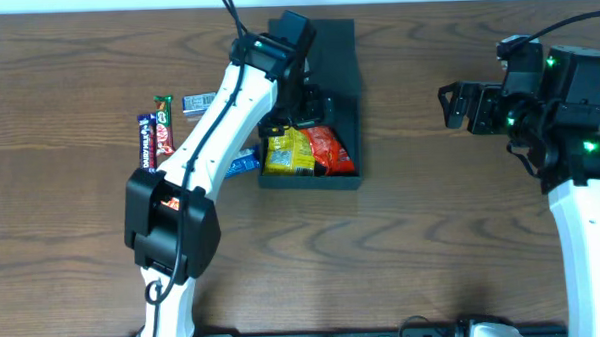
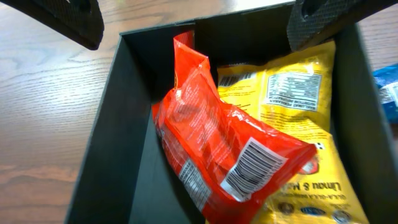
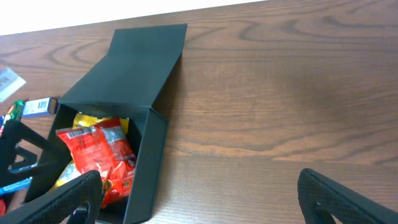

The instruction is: Pack container

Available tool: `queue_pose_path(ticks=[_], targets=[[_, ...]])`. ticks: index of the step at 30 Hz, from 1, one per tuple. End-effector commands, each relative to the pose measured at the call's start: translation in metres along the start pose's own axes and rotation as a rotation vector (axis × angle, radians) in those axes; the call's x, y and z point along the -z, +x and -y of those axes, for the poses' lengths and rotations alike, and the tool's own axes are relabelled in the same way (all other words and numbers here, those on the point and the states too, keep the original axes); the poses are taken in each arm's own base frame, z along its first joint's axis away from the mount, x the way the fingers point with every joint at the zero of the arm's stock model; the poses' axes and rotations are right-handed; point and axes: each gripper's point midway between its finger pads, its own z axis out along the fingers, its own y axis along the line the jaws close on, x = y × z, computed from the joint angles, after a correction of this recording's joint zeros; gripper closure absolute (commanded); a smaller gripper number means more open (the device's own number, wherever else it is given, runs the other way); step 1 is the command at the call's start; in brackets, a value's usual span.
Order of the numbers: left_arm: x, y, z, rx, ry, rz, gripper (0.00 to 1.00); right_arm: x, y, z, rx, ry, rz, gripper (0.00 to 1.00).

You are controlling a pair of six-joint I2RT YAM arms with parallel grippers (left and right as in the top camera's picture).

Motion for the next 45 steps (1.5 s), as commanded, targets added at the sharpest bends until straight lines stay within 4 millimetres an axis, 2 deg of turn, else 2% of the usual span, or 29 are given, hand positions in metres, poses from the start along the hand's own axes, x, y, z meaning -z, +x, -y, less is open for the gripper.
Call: queue_pose_path(ticks=[1, 7, 15, 21, 25, 31, 35, 41, 43, 45], targets=[[-0.025, 0.002, -0.011, 0.054, -0.022, -0.061, 0.04, 0.001, -0.001, -0.001, 0.011, -0.010, 0.001, 0.01], [-0.044, 0.005, -0.011, 0.100, -0.015, -0.109, 0.05, 0.001, 0.000, -0.001, 0.011, -0.010, 0.000, 0.01], [-0.070, -0.004, 0.005, 0.105, 0.063, -0.118, 0.01, 0.001, 0.000, -0.001, 0.014, -0.009, -0.001, 0.01], [-0.087, 0.001, 0.008, 0.108, 0.053, -0.138, 0.00, 0.001, 0.000, -0.001, 0.014, -0.009, -0.001, 0.01], [-0.091, -0.004, 0.011, 0.100, 0.063, -0.122, 0.19, 0.001, 0.000, -0.001, 0.014, -0.009, -0.001, 0.01], [-0.092, -0.005, 0.009, 0.097, 0.058, -0.118, 0.60, 0.001, 0.000, -0.001, 0.014, -0.009, -0.002, 0.01], [-0.092, -0.004, 0.010, 0.066, 0.061, -0.120, 0.82, 0.001, 0.000, -0.001, 0.014, -0.009, -0.001, 0.01], [-0.082, -0.006, 0.015, -0.028, 0.134, -0.133, 0.91, 0.001, 0.000, -0.001, 0.014, -0.009, -0.002, 0.01], [-0.070, -0.009, 0.017, -0.087, 0.165, -0.116, 0.94, 0.001, 0.000, -0.001, 0.014, -0.009, -0.002, 0.01], [-0.050, -0.016, 0.019, -0.171, 0.181, -0.068, 0.94, 0.001, 0.000, -0.001, 0.014, -0.009, -0.002, 0.01]])
